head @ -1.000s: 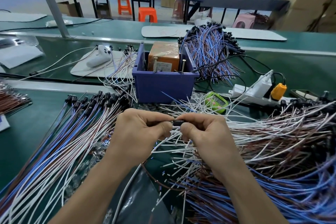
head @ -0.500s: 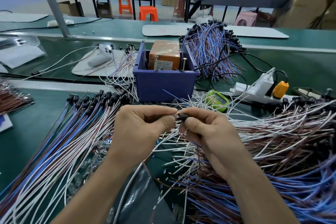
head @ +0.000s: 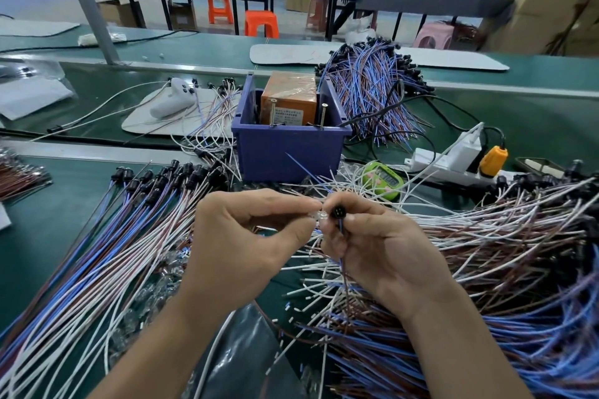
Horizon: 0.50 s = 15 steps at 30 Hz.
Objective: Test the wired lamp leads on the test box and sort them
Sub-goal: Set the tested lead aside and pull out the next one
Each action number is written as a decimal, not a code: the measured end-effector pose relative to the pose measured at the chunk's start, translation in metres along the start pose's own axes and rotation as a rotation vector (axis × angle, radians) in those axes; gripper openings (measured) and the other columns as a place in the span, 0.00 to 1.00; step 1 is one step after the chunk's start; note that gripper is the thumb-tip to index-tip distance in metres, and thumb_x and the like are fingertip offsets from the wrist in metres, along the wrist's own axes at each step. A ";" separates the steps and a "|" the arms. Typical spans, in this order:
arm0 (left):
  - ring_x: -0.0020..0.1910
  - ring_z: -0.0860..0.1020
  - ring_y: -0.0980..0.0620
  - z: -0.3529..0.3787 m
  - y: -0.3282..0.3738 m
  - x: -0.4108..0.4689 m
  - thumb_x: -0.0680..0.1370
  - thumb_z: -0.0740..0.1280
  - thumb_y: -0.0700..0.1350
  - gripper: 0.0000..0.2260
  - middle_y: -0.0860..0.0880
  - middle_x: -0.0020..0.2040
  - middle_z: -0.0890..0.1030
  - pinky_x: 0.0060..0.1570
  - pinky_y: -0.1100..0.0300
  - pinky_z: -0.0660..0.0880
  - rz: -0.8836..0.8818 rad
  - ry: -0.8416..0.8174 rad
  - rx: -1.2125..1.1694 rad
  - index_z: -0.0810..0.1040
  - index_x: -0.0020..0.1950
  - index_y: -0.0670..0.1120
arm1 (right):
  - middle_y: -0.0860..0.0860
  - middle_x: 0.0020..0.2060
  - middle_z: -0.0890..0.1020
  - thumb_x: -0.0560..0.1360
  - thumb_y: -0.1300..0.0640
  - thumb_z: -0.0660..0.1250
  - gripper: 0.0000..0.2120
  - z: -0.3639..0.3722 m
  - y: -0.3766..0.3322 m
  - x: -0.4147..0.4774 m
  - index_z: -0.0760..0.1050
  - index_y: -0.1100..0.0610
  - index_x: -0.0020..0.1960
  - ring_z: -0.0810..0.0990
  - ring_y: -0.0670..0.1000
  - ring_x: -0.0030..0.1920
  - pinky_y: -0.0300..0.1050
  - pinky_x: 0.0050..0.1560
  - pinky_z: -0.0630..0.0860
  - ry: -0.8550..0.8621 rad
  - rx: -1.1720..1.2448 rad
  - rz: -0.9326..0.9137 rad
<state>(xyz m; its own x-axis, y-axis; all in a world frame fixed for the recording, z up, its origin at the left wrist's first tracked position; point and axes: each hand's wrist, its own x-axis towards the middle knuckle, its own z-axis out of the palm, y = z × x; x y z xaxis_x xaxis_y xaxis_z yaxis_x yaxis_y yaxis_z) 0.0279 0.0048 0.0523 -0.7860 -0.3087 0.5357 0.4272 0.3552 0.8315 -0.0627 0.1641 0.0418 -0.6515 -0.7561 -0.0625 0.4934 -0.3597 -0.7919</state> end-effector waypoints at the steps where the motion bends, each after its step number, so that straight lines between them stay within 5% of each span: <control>1: 0.43 0.87 0.58 0.000 0.000 0.000 0.70 0.77 0.36 0.12 0.58 0.43 0.88 0.43 0.68 0.80 0.011 -0.003 0.008 0.88 0.48 0.52 | 0.56 0.36 0.82 0.66 0.65 0.68 0.10 0.000 0.000 0.001 0.86 0.60 0.43 0.79 0.48 0.37 0.38 0.40 0.71 0.006 -0.005 -0.006; 6: 0.42 0.86 0.58 0.001 -0.001 -0.001 0.71 0.77 0.44 0.08 0.59 0.45 0.87 0.44 0.67 0.80 0.091 -0.005 0.120 0.88 0.49 0.53 | 0.56 0.36 0.83 0.61 0.66 0.70 0.11 0.003 0.003 0.003 0.87 0.59 0.42 0.77 0.49 0.35 0.36 0.34 0.71 0.068 -0.087 -0.040; 15: 0.45 0.85 0.64 -0.002 -0.008 -0.001 0.71 0.79 0.35 0.12 0.60 0.46 0.87 0.47 0.72 0.78 0.138 0.044 0.358 0.89 0.50 0.50 | 0.59 0.34 0.83 0.71 0.74 0.66 0.16 0.008 0.007 0.003 0.88 0.57 0.44 0.73 0.50 0.34 0.37 0.32 0.66 0.212 -0.342 -0.126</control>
<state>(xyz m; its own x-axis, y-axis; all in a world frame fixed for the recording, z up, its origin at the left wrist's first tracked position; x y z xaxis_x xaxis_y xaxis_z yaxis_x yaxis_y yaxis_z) 0.0258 0.0009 0.0451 -0.7090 -0.2711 0.6510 0.3385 0.6790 0.6515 -0.0566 0.1546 0.0412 -0.8162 -0.5758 -0.0471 0.2053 -0.2129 -0.9553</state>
